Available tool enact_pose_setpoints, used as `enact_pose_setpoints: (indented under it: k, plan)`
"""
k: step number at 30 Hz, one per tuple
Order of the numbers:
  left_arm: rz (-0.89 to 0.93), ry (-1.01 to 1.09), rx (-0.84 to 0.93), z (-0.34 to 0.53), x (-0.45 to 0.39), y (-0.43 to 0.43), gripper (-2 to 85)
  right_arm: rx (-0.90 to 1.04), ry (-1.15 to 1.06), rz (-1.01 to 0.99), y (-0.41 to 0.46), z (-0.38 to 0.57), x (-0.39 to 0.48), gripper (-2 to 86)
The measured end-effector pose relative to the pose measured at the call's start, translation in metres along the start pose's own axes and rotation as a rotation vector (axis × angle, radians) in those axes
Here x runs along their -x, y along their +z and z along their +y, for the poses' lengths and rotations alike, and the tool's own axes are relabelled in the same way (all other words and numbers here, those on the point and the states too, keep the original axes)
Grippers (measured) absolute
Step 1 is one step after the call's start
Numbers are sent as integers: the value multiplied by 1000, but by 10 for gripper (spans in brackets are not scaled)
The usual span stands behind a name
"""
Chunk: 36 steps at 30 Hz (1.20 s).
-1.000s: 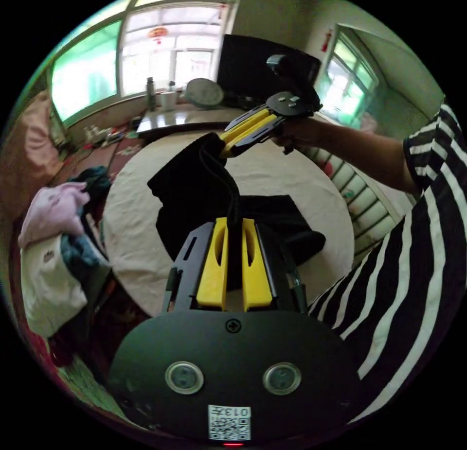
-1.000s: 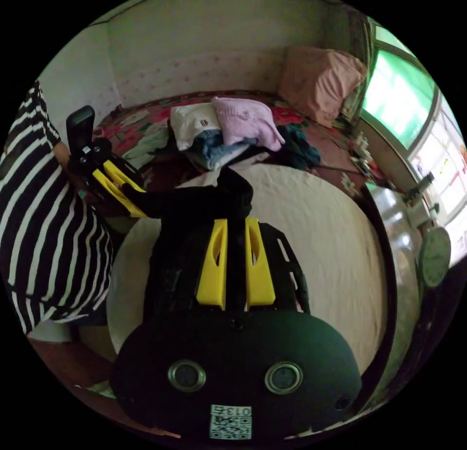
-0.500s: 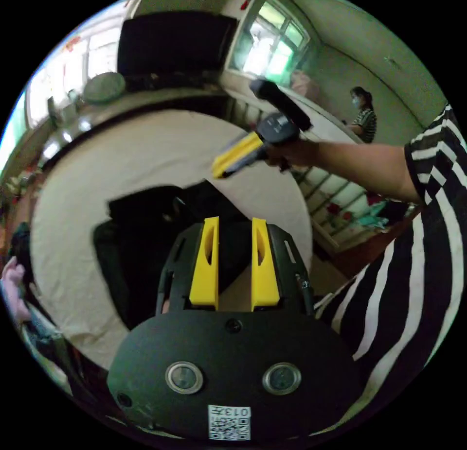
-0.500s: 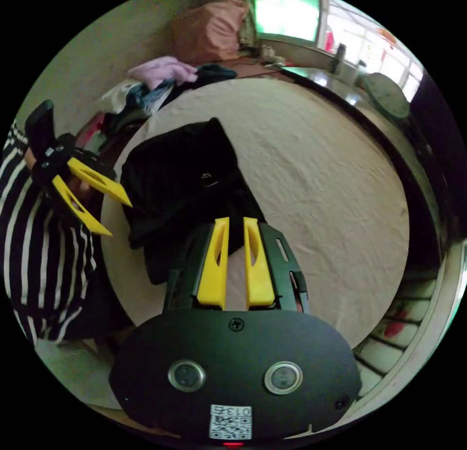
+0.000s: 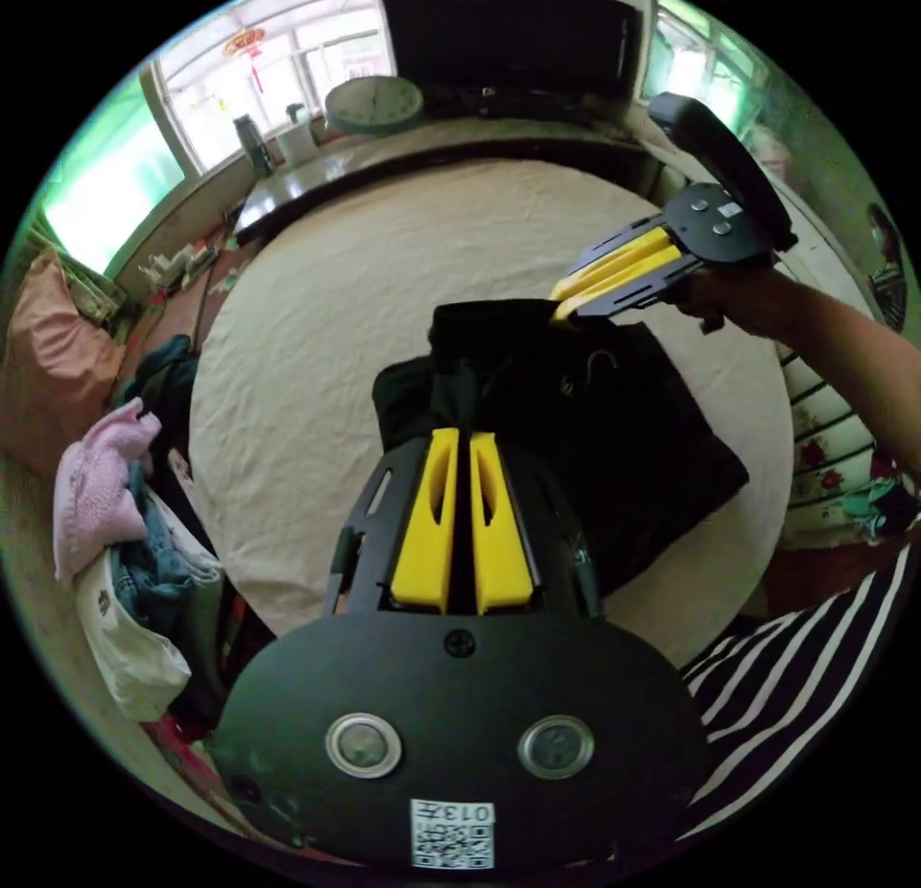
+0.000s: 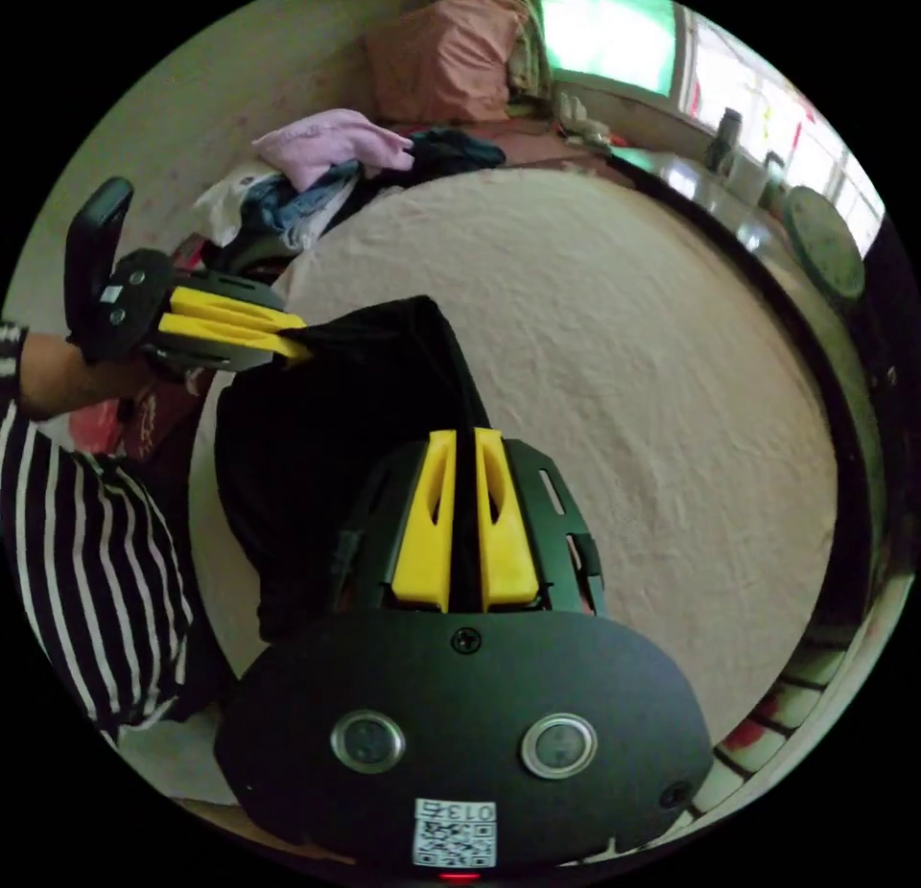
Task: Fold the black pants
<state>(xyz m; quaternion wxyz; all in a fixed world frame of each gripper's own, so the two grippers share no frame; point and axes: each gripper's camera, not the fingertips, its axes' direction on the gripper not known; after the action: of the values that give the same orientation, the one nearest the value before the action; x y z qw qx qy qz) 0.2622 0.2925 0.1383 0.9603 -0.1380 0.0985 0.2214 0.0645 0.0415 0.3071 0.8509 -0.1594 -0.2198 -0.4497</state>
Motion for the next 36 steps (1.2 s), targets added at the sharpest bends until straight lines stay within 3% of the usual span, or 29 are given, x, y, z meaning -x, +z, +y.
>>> enact_pose_setpoints:
  k: [4,6,9,13,16,18,23,28,32,36]
  plan:
    - [-3,311,-57,19,-69,-12,12,-2,-149,127,-26,52,17,41]
    - [-56,482,6,28,-103,3,13,66,-164,143,-21,77,21,46]
    - [-90,608,12,33,-135,12,23,171,-47,120,-14,118,15,56]
    - [20,570,-100,21,-138,-18,52,46,343,-15,-39,158,-12,87]
    - [34,394,-184,-2,-116,-32,53,-67,547,-144,-42,169,-17,121]
    - [64,283,-129,-21,-100,-17,49,-65,639,-196,-30,172,-17,138]
    - [133,228,129,-55,-93,59,28,78,680,-241,15,170,-15,130]
    - [140,259,70,-74,-98,54,24,58,631,-153,-14,169,-9,47]
    - [191,285,116,-81,-104,71,25,96,634,-35,-27,181,-4,40]
    - [196,276,134,-84,-97,82,20,182,654,-54,-6,198,-11,64]
